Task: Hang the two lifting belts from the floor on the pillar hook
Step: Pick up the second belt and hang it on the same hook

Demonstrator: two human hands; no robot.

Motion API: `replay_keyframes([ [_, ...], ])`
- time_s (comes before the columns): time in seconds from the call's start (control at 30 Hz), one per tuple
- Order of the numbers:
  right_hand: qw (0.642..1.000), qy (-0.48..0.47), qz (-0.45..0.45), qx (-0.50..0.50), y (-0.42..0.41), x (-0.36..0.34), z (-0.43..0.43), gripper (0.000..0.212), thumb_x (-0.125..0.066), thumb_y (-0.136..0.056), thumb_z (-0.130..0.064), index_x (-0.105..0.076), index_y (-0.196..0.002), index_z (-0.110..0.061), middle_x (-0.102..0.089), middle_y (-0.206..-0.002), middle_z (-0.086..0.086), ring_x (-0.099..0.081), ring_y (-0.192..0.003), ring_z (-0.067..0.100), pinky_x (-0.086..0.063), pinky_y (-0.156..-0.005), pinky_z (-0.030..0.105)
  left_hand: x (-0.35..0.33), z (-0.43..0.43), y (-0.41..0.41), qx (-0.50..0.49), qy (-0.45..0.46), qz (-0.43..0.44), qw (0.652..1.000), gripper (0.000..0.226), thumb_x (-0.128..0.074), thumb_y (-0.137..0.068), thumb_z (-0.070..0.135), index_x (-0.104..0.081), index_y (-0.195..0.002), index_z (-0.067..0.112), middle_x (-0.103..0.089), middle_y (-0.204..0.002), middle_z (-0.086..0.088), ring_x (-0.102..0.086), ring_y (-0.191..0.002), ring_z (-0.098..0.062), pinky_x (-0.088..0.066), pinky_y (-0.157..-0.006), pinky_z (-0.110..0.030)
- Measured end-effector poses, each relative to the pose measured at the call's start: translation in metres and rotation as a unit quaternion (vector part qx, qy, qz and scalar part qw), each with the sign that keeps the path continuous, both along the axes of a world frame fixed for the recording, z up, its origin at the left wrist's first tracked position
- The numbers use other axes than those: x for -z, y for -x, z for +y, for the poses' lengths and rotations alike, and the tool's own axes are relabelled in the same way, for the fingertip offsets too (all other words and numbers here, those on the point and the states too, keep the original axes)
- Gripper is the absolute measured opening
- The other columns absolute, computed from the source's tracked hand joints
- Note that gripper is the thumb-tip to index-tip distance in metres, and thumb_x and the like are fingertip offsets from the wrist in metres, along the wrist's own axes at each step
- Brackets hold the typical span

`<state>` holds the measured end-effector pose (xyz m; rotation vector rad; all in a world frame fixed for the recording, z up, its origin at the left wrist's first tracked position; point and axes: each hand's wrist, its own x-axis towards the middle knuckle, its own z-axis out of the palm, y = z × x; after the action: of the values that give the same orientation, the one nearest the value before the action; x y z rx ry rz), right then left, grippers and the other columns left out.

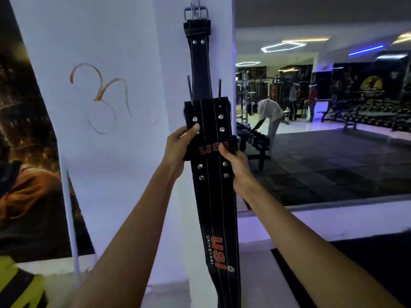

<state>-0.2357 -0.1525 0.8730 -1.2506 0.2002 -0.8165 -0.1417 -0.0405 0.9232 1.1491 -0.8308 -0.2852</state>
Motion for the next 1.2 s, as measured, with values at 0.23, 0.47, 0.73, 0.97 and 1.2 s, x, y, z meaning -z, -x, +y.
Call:
replay_keyframes([
  [0.23, 0.994, -0.073, -0.043, 0.073, 0.003, -0.012, -0.010, 0.022, -0.072, -0.073, -0.039, -0.068, -0.087, -0.021, -0.067, -0.096, 0.004, -0.061, -0.089, 0.023, -0.048, -0.069, 0.032, 0.062, -0.005, 0.028, 0.014, -0.026, -0.018, 0.999, 0.026, -0.064, -0.086, 0.018, -0.067, -0.101, -0.002, -0.071, -0.094, -0.016, -0.069, -0.081, -0.024, -0.056, -0.075, -0.035],
  [0.47, 0.995, -0.072, -0.049, 0.054, 0.001, -0.025, -0.007, 0.012, -0.068, -0.079, -0.033, -0.066, -0.084, -0.022, -0.066, -0.086, 0.001, -0.064, -0.080, 0.019, -0.056, -0.064, 0.030, 0.053, -0.011, 0.015, 0.004, -0.007, -0.021, 1.000, 0.017, -0.066, -0.082, 0.007, -0.068, -0.098, 0.002, -0.074, -0.078, -0.001, -0.071, -0.071, -0.013, -0.057, -0.062, -0.021],
  [0.73, 0.997, -0.060, -0.038, 0.043, -0.004, -0.022, -0.005, 0.015, -0.066, -0.080, -0.033, -0.065, -0.087, -0.020, -0.064, -0.092, 0.002, -0.059, -0.095, 0.023, -0.050, -0.090, 0.042, 0.068, 0.006, -0.001, 0.028, -0.055, -0.009, 0.998, 0.013, -0.068, -0.080, 0.008, -0.071, -0.092, 0.010, -0.075, -0.082, -0.001, -0.071, -0.073, -0.014, -0.056, -0.062, -0.020],
  [0.97, 0.997, -0.057, -0.010, 0.059, -0.001, -0.018, -0.007, 0.009, -0.067, -0.080, -0.034, -0.065, -0.080, -0.025, -0.060, -0.096, 0.001, -0.050, -0.095, 0.022, -0.044, -0.084, 0.040, 0.162, 0.036, -0.004, 0.121, -0.275, -0.033, 0.953, 0.013, -0.066, -0.082, 0.006, -0.071, -0.094, 0.002, -0.075, -0.094, -0.013, -0.070, -0.089, -0.027, -0.056, -0.085, -0.037],
  [1.2, 1.000, -0.011, 0.012, -0.002, 0.003, -0.007, -0.002, 0.016, -0.062, -0.084, -0.030, -0.065, -0.093, -0.016, -0.068, -0.094, 0.003, -0.064, -0.093, 0.022, -0.053, -0.088, 0.037, 0.047, 0.009, 0.015, 0.034, -0.032, 0.008, 0.999, 0.019, -0.064, -0.084, 0.009, -0.065, -0.103, 0.011, -0.071, -0.090, 0.002, -0.071, -0.076, -0.006, -0.055, -0.063, -0.020],
])
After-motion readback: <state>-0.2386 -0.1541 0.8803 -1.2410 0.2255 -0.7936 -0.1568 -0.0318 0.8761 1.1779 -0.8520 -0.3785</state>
